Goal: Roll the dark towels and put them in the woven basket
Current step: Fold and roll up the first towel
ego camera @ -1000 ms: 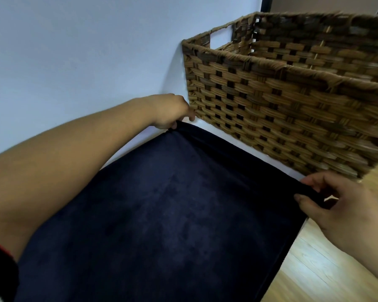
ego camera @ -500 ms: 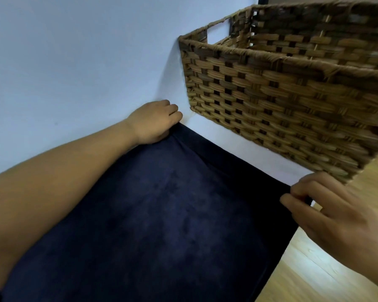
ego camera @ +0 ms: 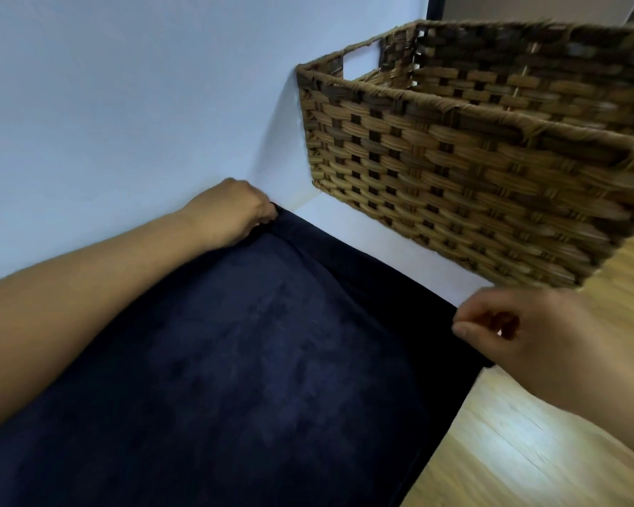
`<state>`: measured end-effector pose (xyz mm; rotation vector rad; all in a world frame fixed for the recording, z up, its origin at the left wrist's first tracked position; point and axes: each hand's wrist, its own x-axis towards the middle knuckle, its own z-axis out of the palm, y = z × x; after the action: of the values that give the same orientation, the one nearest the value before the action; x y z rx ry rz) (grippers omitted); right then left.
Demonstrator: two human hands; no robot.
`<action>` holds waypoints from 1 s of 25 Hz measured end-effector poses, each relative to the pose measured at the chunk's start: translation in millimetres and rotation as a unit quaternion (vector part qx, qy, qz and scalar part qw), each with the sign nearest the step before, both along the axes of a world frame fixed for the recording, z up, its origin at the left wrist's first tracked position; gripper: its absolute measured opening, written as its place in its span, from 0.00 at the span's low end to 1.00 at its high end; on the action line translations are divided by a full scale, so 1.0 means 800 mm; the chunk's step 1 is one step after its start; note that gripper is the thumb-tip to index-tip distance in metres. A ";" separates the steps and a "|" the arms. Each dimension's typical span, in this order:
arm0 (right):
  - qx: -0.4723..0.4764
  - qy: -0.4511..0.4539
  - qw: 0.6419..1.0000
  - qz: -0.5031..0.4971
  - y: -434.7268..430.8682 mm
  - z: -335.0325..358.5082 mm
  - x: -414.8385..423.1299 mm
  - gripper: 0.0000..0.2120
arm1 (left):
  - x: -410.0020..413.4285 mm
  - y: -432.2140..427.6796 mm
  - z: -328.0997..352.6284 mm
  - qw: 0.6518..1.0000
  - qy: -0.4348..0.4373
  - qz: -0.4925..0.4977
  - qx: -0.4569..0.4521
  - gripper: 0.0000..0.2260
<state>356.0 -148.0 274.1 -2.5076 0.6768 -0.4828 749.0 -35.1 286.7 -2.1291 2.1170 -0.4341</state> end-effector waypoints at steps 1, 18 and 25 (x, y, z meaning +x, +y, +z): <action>0.033 0.012 0.999 -0.025 -0.001 -0.001 0.001 0.08 | -0.003 -0.012 0.013 0.998 0.013 0.033 0.044 0.09; -0.142 -0.023 0.982 -0.118 0.027 -0.022 0.025 0.14 | -0.007 -0.042 0.012 0.998 -0.022 -0.026 0.053 0.21; -0.292 -0.036 0.955 0.025 0.020 -0.035 0.023 0.15 | -0.009 0.009 -0.035 0.990 -0.053 -0.053 -0.120 0.13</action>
<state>374.3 -132.1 245.9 -3.0243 0.4873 -0.8544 741.9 -27.7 258.6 -2.0616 2.2231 -0.8322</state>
